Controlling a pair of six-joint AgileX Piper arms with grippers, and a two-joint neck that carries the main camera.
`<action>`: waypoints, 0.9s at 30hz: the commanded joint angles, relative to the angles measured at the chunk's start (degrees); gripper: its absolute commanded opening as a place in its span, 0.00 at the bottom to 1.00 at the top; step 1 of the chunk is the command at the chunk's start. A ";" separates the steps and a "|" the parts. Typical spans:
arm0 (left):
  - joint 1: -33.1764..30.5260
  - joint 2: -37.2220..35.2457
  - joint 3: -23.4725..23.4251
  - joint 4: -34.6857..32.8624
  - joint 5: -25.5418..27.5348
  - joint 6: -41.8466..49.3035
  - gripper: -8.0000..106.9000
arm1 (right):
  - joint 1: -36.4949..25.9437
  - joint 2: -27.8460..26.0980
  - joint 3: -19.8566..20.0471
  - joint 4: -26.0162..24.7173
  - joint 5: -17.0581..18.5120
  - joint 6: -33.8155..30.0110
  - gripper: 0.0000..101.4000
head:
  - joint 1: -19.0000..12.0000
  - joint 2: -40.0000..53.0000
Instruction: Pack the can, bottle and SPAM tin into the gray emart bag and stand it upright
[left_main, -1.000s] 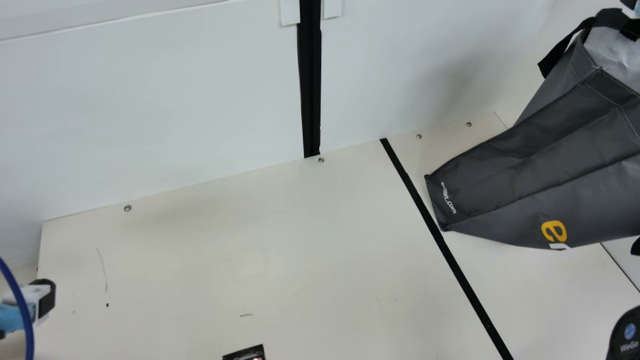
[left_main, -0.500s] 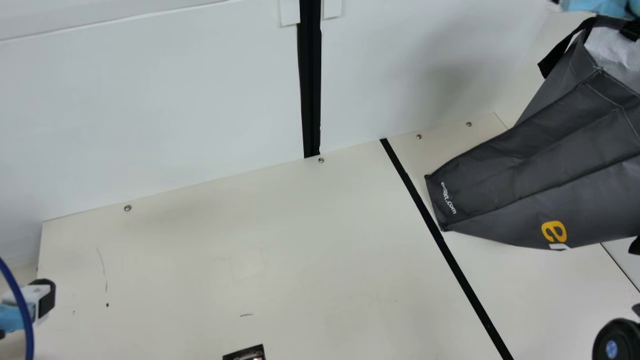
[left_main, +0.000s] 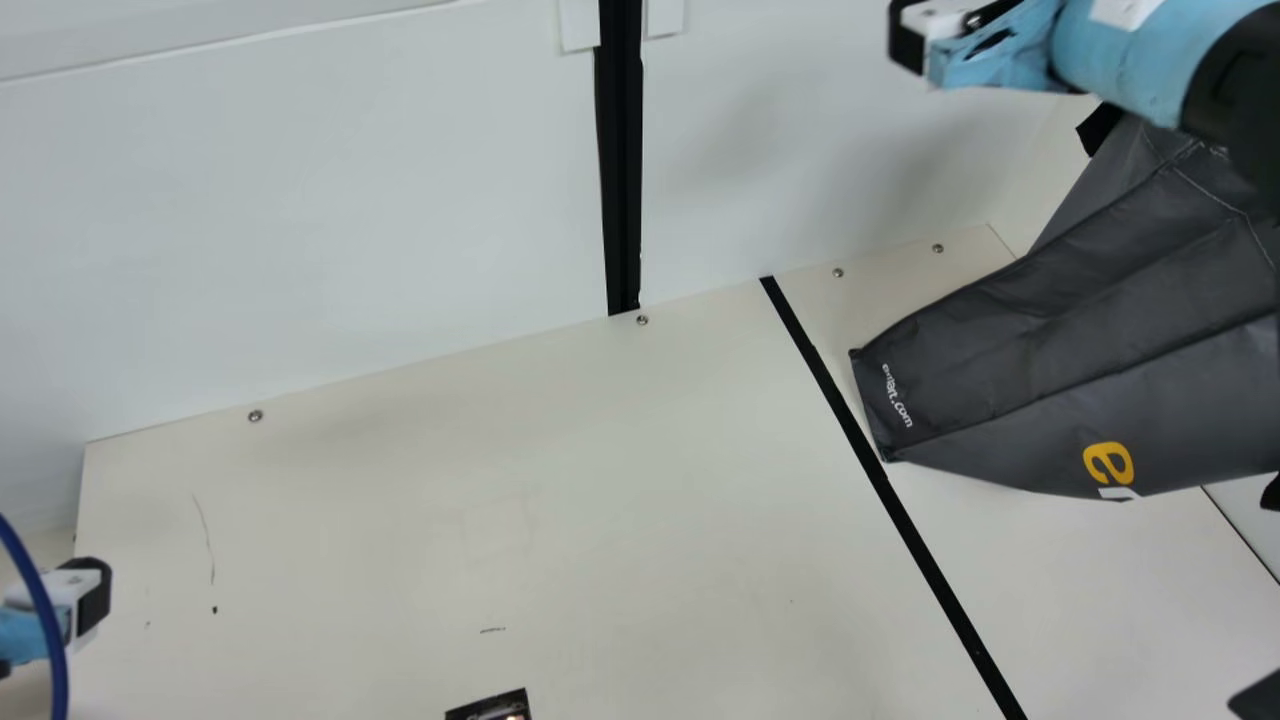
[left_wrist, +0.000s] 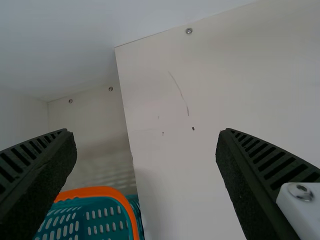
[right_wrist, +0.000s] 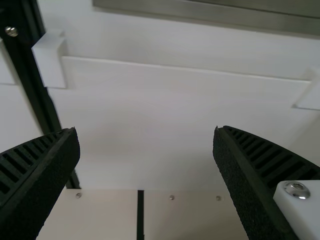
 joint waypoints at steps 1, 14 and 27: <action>0.00 0.00 0.00 0.00 0.00 0.00 0.85 | 2.10 -0.56 2.94 -0.39 -0.52 0.68 0.94 | -1.30 -0.05; 0.00 0.00 0.00 0.00 0.00 0.00 0.85 | 8.94 -4.96 18.13 -1.05 -3.58 3.15 0.94 | -1.30 -0.05; 0.00 0.00 0.00 0.00 0.00 0.00 0.85 | 12.76 -7.64 29.00 -0.90 -5.15 3.22 0.94 | -1.30 -0.05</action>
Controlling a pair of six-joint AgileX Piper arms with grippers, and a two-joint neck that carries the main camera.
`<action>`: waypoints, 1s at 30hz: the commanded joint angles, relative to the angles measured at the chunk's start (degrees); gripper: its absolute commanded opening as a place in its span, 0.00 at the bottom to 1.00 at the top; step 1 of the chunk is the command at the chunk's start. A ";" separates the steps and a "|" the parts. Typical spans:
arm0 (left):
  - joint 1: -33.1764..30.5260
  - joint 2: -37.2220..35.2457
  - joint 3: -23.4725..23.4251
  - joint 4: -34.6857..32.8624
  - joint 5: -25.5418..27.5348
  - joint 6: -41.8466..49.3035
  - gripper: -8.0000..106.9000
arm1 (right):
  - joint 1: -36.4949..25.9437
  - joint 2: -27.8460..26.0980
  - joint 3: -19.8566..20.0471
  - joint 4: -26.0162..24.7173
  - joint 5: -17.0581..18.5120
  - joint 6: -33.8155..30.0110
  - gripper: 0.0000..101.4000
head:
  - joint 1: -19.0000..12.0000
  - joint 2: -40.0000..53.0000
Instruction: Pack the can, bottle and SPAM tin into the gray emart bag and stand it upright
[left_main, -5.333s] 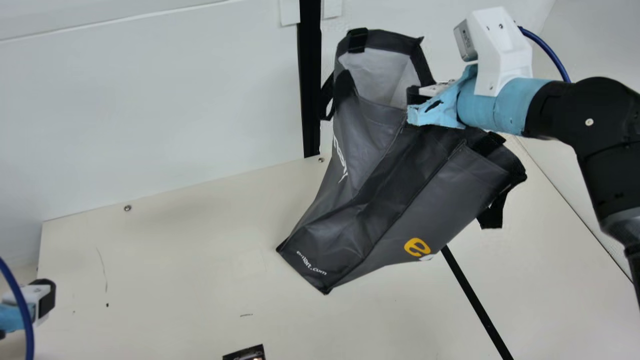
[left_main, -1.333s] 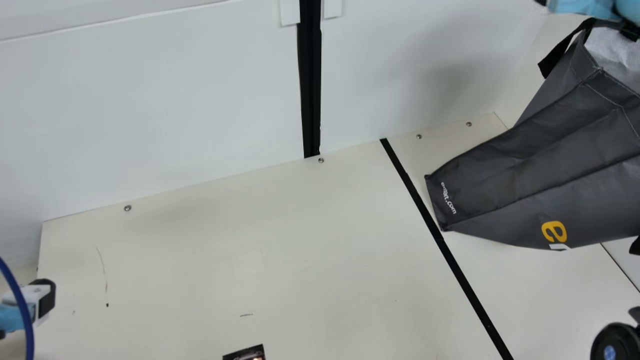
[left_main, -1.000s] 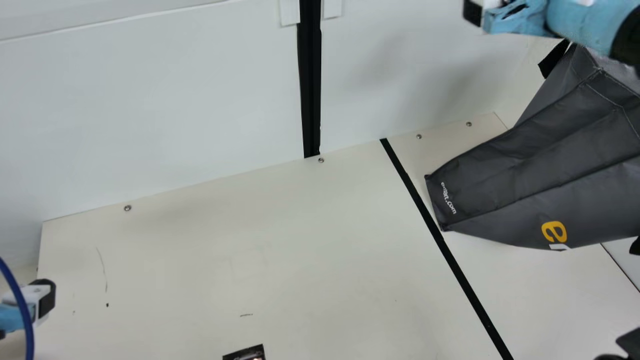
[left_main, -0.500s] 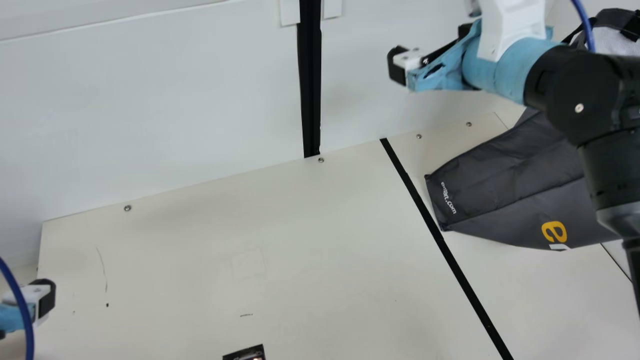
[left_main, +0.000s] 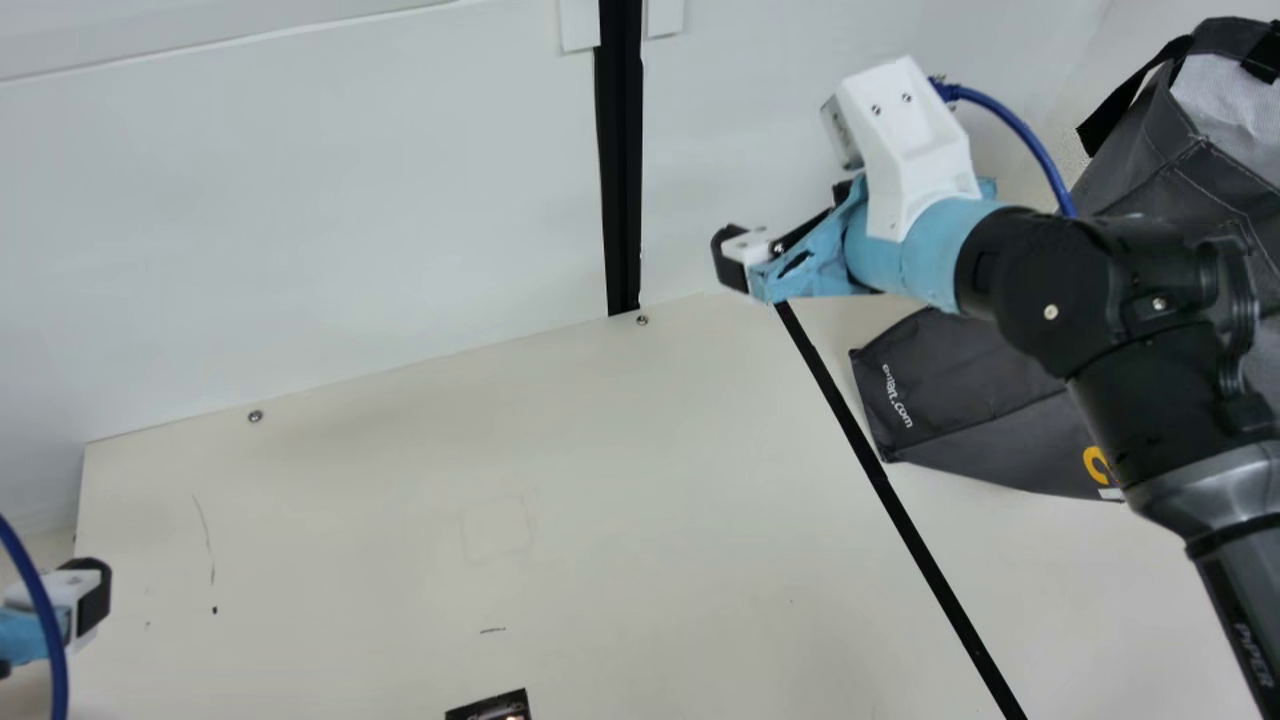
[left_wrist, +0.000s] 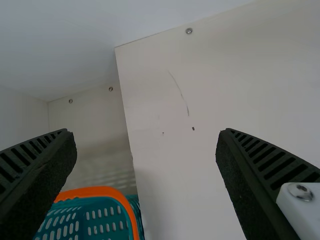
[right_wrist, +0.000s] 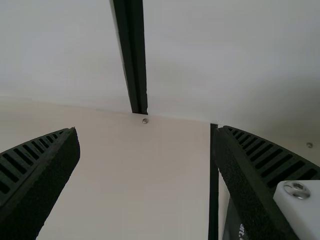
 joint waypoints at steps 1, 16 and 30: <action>0.00 0.00 0.00 0.00 0.00 0.00 0.85 | 0.37 -0.24 1.52 -0.01 0.08 -0.18 0.94 | -1.30 -0.05; 0.00 0.00 0.00 0.00 0.00 0.00 0.85 | 2.14 -1.48 7.87 -0.05 -0.57 -1.59 0.94 | -1.30 -0.05; 0.00 0.00 0.00 0.00 0.00 0.00 0.85 | 2.14 -1.48 7.88 -0.05 -0.70 -1.59 0.94 | -1.30 -0.05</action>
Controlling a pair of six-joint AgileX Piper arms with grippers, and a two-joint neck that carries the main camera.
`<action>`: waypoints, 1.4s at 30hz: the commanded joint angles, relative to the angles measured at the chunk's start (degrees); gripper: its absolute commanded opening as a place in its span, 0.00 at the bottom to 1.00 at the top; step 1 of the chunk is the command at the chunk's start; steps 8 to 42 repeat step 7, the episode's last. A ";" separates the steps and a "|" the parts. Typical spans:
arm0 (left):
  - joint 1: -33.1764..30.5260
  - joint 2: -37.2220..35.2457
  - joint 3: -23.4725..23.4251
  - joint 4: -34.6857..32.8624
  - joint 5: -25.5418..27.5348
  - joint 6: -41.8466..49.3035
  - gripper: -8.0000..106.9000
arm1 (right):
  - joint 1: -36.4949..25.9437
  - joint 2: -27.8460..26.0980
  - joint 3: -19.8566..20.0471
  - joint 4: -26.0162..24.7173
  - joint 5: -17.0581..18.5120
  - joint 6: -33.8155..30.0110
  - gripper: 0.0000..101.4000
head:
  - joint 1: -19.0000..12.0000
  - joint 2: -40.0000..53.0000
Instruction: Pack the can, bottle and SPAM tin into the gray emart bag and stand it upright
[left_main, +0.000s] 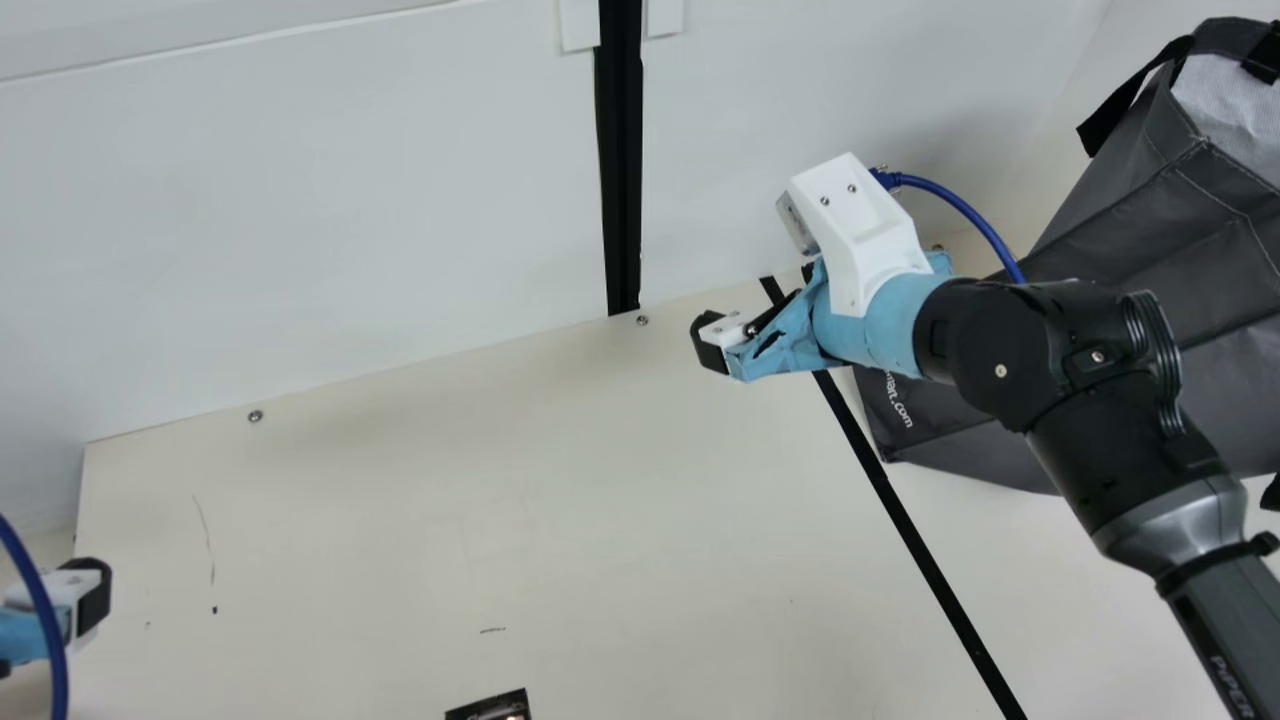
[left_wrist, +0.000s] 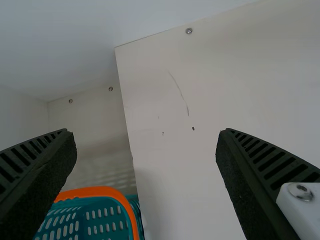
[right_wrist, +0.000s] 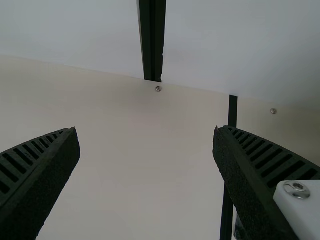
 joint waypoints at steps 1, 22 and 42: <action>0.00 0.00 0.00 0.00 0.00 0.00 0.85 | 0.00 0.00 0.00 0.00 0.00 0.00 0.94 | -1.30 -0.05; 0.00 0.00 0.00 0.00 0.00 0.00 0.85 | 0.00 0.00 0.00 0.00 0.00 0.00 0.94 | -1.30 -0.05; 0.00 0.00 0.00 0.00 0.00 0.00 0.85 | 0.00 0.00 0.00 0.00 0.00 0.00 0.94 | -1.30 -0.05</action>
